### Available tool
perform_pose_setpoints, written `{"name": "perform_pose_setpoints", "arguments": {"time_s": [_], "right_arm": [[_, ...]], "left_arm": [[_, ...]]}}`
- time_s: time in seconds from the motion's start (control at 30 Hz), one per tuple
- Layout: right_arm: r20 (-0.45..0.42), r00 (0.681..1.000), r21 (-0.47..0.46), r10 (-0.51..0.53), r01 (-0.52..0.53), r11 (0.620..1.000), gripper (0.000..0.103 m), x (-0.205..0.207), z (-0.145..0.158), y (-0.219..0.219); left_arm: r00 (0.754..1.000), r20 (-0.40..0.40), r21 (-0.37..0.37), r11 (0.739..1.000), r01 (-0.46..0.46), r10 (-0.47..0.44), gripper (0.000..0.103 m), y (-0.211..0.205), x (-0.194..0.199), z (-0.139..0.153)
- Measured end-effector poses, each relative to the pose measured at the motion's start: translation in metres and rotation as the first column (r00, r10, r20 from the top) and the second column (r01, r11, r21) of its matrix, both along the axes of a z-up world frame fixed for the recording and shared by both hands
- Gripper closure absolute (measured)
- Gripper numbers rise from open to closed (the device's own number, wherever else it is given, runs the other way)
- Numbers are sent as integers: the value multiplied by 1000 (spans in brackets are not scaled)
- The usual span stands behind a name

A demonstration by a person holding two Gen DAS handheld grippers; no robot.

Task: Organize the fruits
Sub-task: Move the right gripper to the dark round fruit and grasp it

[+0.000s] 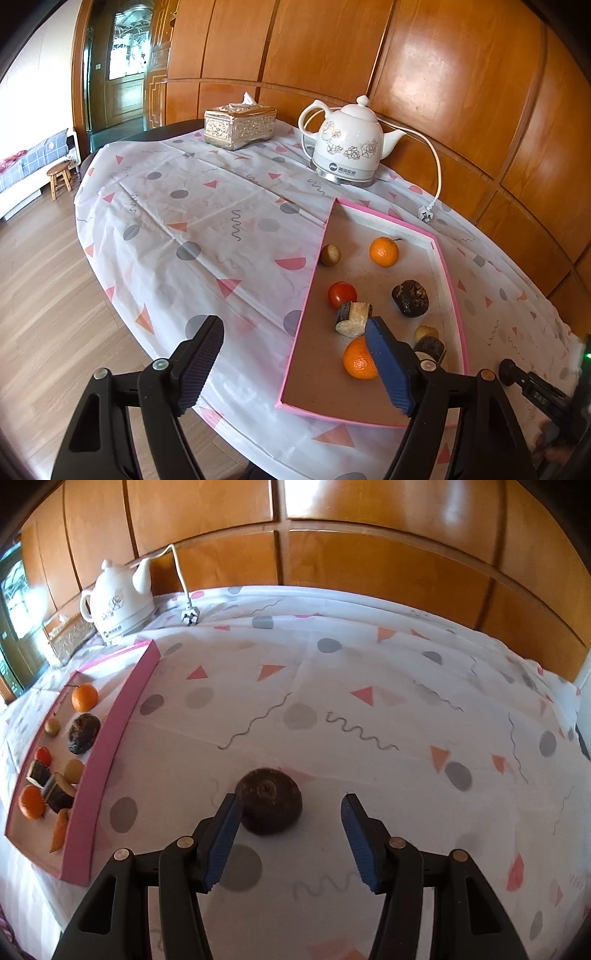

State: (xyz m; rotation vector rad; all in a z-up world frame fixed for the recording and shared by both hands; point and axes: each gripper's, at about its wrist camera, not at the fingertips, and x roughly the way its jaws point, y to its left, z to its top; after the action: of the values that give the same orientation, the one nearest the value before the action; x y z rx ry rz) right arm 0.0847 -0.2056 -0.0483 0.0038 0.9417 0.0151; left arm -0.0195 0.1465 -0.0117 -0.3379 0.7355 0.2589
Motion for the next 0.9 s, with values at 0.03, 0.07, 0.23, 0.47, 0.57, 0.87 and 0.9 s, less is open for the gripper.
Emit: {"name": "perform_pose_setpoints", "arguments": {"time_s": [0.03, 0.07, 0.23, 0.47, 0.57, 0.87, 0.9], "right_arm": [[-2, 1000, -1, 5, -5, 1000, 45, 2, -1, 1], [-3, 1000, -1, 9, -9, 1000, 44, 3, -2, 2], [-9, 1000, -19, 18, -18, 1000, 42, 6, -4, 6], [-34, 999, -34, 31, -32, 999, 42, 7, -12, 12], [-40, 998, -47, 41, -43, 998, 50, 7, -15, 14], [-47, 997, -7, 64, -64, 998, 59, 6, -19, 13], [-46, 997, 1, 62, -62, 998, 59, 6, -19, 12]], "left_arm": [[1000, 1, 2, 1000, 4, -4, 24, -1, 0, 0], [1000, 1, 4, 1000, 7, -7, 24, -1, 0, 0], [1000, -4, 3, 1000, 12, -12, 24, -2, 1, -2], [1000, -20, 4, 1000, 19, -19, 24, -4, 4, -6], [999, -27, 4, 1000, 25, -25, 24, -5, 6, -7], [999, -31, 13, 999, 45, -45, 24, -10, 7, -7], [998, -30, 13, 999, 49, -48, 23, -11, 6, -7]]}}
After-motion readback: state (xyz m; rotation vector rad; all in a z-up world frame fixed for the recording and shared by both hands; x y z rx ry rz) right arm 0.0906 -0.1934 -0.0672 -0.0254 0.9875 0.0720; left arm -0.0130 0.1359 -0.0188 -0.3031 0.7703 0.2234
